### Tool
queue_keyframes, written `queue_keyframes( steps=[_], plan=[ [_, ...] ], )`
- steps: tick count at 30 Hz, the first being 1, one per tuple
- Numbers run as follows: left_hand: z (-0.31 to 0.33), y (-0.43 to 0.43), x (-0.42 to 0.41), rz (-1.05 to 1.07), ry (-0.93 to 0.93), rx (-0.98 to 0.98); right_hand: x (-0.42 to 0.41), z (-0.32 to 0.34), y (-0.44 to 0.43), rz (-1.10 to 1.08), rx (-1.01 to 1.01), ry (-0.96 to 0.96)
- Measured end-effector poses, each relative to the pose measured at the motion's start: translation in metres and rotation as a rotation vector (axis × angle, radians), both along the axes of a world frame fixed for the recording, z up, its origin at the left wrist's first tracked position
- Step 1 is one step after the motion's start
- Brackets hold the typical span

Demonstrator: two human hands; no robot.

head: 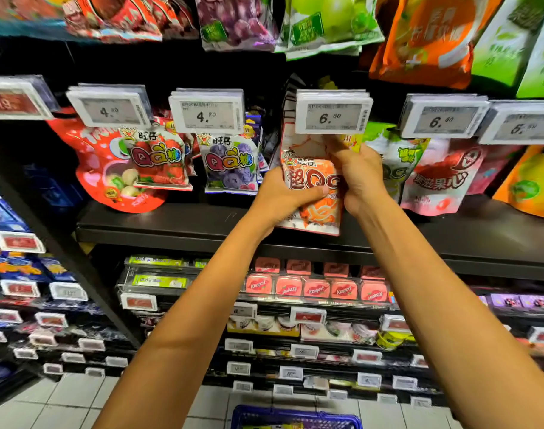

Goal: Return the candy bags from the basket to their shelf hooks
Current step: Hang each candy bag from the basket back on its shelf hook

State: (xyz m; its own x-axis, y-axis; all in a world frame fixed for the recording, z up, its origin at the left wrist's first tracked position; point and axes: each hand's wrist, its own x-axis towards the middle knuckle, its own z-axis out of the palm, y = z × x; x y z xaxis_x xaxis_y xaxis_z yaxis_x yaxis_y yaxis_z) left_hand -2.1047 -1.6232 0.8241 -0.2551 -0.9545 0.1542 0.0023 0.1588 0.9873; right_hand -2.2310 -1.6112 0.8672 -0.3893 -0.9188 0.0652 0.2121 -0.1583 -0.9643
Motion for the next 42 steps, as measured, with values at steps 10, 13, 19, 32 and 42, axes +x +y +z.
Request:
queue_keyframes(
  steps=[10, 13, 19, 32, 42],
  plan=[
    [-0.003, -0.001, -0.003, 0.011, 0.072, -0.002, -0.001, 0.002, -0.005, -0.049, -0.081, 0.013],
    [-0.004, -0.002, -0.003, 0.026, 0.071, -0.017, 0.000, 0.004, -0.008, -0.054, -0.053, -0.022],
    [-0.013, -0.005, 0.000, 0.110, -0.019, -0.094, 0.002, -0.003, -0.018, -0.044, -0.057, -0.068],
    [-0.023, -0.013, -0.019, 0.382, -0.831, -0.218, -0.010, -0.015, -0.042, -0.208, 0.005, 0.138],
    [-0.041, 0.022, -0.004, 0.426, -0.915, -0.250, -0.008, -0.061, 0.007, -0.430, -0.117, 0.260]
  ],
)
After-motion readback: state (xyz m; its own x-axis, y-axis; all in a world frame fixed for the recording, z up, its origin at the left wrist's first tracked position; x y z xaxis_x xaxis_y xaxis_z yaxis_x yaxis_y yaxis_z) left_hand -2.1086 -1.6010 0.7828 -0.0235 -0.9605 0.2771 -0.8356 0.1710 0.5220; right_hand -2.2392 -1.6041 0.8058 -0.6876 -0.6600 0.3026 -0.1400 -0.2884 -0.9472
